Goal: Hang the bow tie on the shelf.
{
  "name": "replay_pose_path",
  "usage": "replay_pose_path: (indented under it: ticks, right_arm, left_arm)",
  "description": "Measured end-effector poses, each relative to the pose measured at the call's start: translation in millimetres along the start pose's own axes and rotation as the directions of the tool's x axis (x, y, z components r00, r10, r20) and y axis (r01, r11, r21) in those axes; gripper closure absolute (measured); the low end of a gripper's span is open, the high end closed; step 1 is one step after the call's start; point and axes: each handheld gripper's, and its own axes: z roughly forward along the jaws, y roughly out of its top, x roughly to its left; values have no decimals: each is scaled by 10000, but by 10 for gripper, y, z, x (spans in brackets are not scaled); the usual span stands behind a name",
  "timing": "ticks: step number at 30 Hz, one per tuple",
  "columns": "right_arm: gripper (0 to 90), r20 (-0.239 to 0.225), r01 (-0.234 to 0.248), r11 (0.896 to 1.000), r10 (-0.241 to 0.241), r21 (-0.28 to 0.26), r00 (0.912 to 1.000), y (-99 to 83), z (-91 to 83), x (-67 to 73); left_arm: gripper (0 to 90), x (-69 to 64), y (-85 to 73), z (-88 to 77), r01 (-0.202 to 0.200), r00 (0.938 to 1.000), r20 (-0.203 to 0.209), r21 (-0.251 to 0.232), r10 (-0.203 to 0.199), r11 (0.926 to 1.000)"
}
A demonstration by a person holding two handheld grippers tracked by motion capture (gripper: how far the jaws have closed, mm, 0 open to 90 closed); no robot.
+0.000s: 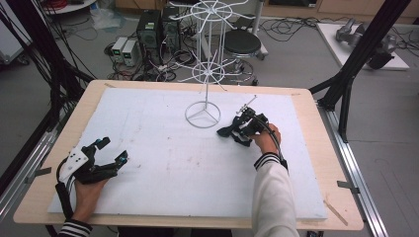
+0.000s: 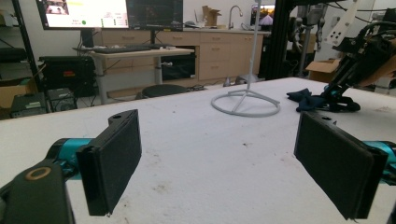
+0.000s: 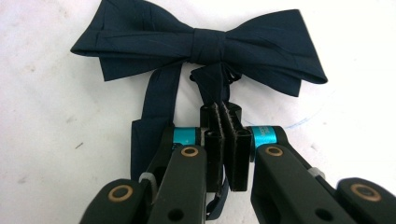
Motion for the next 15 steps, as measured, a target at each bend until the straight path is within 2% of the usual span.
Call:
replay_pose_path:
  ticks: [9, 15]
  right_arm:
    - [876, -45, -230, 9986, 228, -476, 9997, -41, -28, -2]
    - [876, -194, -459, 9906, 438, -1285, 9989, -80, -89, -37]
  left_arm:
    - [153, -2, 0, -2, -12, 10000, 3, 14, 12, 10000]
    - [153, -4, 0, 1, -14, 10000, -11, 3, 14, 10000]
